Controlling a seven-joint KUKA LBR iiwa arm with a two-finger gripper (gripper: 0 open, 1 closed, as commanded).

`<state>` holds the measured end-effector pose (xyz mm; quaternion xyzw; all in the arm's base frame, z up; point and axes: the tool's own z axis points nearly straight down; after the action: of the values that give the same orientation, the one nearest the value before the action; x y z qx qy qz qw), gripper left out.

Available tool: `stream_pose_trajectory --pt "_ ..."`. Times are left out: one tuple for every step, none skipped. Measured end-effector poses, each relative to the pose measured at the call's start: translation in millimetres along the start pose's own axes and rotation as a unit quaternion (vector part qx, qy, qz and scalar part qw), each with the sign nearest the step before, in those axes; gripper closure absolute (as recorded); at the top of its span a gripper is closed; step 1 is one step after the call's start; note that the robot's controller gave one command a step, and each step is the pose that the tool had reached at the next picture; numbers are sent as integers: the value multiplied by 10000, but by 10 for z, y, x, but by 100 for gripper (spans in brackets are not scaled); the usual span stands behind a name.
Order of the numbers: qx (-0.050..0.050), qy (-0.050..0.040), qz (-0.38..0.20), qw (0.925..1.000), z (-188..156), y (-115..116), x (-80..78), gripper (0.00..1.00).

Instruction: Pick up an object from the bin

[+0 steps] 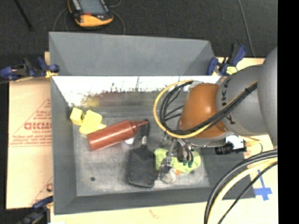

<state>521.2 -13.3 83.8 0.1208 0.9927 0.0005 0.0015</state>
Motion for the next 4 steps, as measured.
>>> stream_pose_trajectory --pt "8 4 1145 9934 80 18 -93 0" --pt "1 -17 682 9977 104 -55 -77 100" --pt "2 -17 682 9977 104 -55 -77 100" --pt "6 1 678 9977 65 -57 -64 100"
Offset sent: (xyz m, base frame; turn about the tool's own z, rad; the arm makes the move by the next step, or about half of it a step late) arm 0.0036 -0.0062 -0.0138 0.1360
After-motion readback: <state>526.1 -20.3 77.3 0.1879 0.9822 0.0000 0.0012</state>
